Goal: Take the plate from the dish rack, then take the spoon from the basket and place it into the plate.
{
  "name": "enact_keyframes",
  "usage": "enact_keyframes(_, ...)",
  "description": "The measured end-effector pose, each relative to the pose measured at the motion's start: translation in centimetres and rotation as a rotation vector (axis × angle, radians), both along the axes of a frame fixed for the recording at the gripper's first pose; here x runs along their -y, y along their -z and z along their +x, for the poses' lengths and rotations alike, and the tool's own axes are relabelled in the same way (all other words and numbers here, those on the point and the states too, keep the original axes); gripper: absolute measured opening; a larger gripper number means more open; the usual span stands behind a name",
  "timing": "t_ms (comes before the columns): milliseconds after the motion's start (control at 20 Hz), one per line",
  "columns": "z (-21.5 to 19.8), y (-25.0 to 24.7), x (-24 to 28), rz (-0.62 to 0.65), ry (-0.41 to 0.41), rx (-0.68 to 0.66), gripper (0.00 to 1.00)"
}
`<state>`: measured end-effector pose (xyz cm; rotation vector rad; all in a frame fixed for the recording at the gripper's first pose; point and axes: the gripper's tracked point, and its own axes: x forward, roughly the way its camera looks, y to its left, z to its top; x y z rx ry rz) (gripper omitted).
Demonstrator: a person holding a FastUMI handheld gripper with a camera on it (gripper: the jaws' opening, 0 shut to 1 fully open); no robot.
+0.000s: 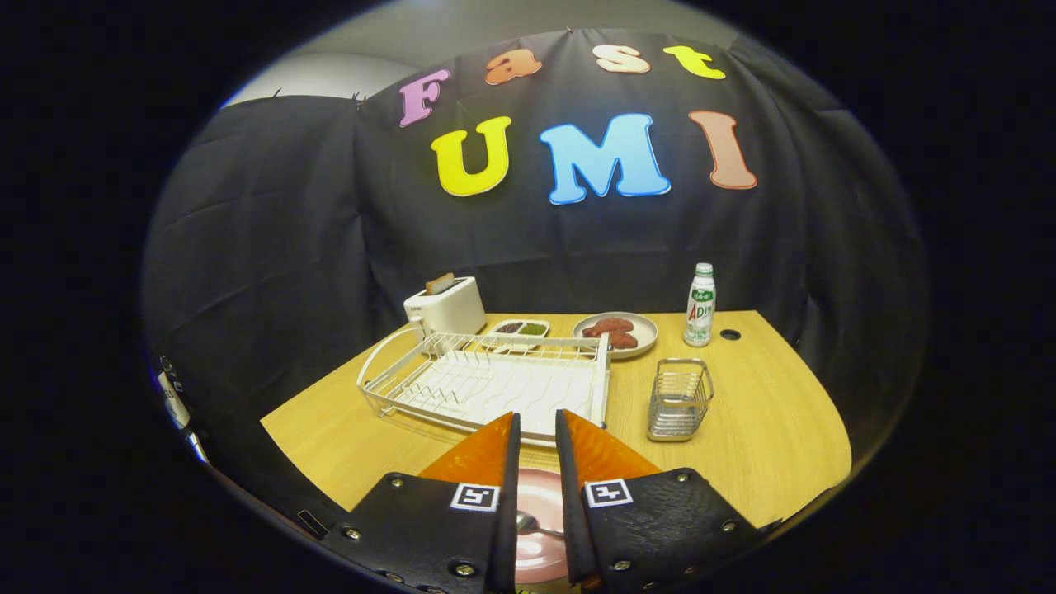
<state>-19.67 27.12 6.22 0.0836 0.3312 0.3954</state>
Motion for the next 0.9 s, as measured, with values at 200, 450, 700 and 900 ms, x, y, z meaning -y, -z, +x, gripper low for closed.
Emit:
enact_keyframes(200,1.1,-2.4,2.2,-0.028,0.028,0.071,0.23)
enact_keyframes(450,2.3,-5.7,5.6,-0.058,0.112,0.167,0.24)
enact_keyframes(700,3.6,-10.0,9.0,-0.069,0.228,0.241,0.23)
enact_keyframes(900,4.4,-14.4,9.8,-0.032,0.244,0.264,0.57)
